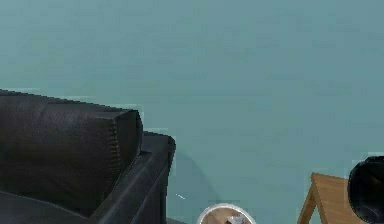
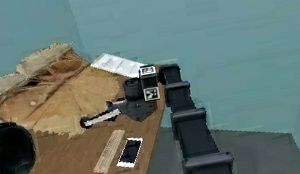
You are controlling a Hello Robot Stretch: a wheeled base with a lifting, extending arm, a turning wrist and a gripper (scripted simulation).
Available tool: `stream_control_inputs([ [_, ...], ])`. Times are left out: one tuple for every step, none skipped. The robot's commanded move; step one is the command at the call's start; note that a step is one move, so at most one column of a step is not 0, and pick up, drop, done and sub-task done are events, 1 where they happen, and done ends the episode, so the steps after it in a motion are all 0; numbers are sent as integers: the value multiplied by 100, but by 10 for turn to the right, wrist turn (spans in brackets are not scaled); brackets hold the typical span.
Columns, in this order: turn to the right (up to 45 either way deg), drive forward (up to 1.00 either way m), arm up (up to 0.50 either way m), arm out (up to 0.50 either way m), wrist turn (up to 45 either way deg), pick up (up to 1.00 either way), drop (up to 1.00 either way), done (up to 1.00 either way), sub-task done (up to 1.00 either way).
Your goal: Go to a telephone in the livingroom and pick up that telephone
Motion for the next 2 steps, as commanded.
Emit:
stream_control_inputs([
  [0, 0, 0, 0, 180, 0, 0, 0, 0],
  [0, 0, -30, 0, 0, 0, 0, 0, 0],
])
